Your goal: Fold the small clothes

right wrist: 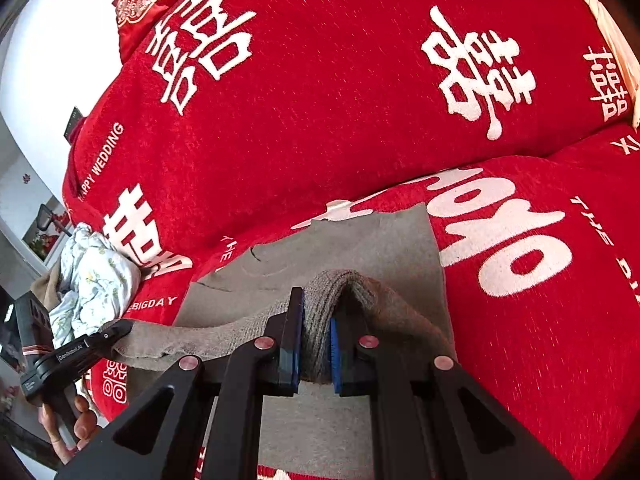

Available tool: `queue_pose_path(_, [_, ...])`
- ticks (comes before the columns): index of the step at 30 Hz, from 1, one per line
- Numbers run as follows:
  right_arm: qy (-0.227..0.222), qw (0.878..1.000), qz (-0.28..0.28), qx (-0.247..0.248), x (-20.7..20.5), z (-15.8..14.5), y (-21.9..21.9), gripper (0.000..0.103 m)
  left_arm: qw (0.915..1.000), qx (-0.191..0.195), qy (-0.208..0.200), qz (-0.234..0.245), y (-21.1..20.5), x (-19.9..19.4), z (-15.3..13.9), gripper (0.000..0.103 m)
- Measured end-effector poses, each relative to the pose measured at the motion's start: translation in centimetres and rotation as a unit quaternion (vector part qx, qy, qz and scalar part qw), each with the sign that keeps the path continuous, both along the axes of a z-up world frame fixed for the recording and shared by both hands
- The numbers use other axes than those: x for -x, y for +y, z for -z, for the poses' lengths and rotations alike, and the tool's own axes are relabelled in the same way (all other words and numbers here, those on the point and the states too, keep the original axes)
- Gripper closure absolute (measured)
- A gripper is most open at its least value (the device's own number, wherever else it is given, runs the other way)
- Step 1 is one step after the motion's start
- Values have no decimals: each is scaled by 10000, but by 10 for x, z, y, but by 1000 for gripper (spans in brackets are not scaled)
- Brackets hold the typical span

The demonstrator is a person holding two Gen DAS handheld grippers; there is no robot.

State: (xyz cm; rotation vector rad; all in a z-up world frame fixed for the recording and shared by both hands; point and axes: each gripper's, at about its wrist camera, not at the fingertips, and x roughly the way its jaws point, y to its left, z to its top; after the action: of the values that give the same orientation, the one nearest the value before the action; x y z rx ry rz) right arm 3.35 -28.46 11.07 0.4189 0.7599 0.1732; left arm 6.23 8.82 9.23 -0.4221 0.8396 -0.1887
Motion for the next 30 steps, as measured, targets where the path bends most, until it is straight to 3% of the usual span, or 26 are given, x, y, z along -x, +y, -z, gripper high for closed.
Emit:
queue_pose_path(15, [213,9997,130,85,-39,12,0,91,9997,-156,177,36,-7,-41,10,96])
queue_pose_path(30, [588,9976,253,259,-79,40,-4,91,9974,-617,355,115,-25,-77,34,96])
